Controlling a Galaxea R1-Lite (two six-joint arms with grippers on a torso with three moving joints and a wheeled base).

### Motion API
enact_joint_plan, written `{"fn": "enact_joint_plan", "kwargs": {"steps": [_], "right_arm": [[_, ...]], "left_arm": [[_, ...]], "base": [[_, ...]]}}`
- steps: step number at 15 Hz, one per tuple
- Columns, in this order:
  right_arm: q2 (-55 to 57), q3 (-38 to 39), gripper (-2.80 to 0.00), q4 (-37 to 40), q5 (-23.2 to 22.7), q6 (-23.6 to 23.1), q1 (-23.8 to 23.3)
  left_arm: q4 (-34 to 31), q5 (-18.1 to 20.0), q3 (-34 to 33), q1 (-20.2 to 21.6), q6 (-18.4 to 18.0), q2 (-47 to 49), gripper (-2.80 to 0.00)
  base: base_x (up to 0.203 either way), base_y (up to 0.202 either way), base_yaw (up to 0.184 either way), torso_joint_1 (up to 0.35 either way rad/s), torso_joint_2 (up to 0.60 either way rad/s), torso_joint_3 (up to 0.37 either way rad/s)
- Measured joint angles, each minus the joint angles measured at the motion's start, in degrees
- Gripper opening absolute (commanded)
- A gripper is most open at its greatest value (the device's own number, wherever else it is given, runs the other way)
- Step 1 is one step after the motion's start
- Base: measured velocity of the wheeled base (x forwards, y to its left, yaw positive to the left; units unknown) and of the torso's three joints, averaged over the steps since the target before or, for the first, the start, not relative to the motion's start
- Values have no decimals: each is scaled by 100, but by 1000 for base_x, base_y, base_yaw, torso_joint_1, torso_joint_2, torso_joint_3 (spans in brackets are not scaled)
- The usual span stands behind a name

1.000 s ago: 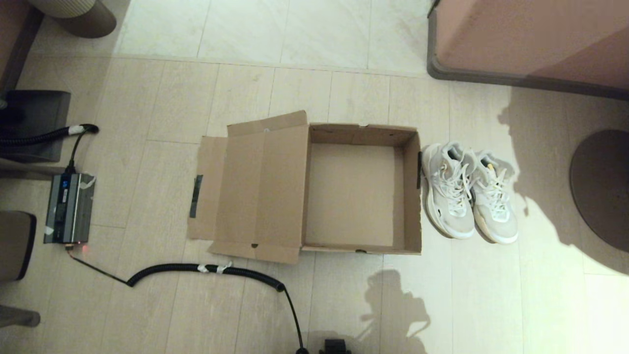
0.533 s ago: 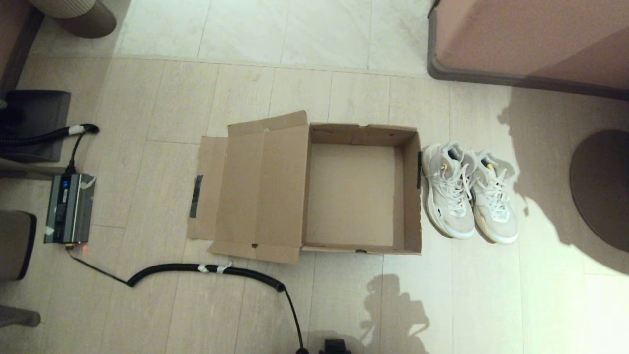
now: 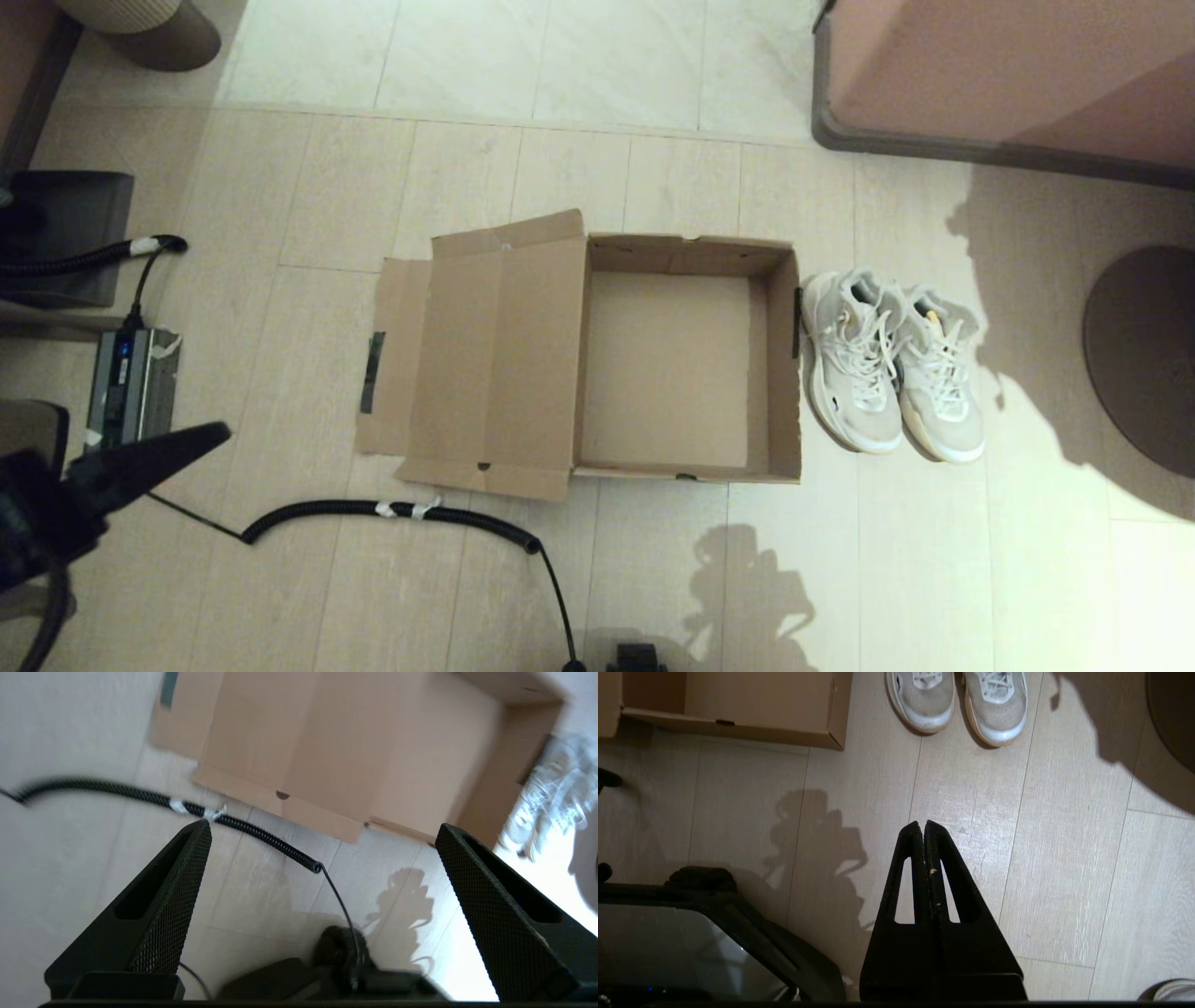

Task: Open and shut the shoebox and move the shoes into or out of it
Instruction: Close the shoe box

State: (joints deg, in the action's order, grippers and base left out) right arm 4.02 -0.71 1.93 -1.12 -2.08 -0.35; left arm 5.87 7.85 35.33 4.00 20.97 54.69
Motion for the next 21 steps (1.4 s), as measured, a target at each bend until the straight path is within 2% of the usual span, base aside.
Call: {"fn": "enact_joint_plan", "kwargs": {"steps": [5,7,9,12,15,17,21], "right_arm": [[-357,0,-280,9,54,33,0],[-386,0,-280,9,57,35,0],[-402,0,-280,9,68,35,0],[-404,0,-280,9,71,35,0],[-402,0,-280,16,105,40,0],[-402,-4,-280,24,105,60,0],[-402,-9,-280,27,105,168,0]], "left_arm": [[1991,1550,315,1407,182,2921,0],[2789,2154,474,1707,200,3971,0],[3522,2526,788,1848,210,4980,0],[4646,2709,1712,1926,210,6602,0],[5390,2776,3139,1863,204,7958,0],[5524,2798,3898,1578,207,8600,0],[5501,2789,4769,1082,193,9225,0]], "base": [[0,0,0,0,0,0],[0,0,0,0,0,0],[0,0,0,0,0,0],[0,0,0,0,0,0],[0,0,0,0,0,0],[0,0,0,0,0,0],[0,0,0,0,0,0]]}}
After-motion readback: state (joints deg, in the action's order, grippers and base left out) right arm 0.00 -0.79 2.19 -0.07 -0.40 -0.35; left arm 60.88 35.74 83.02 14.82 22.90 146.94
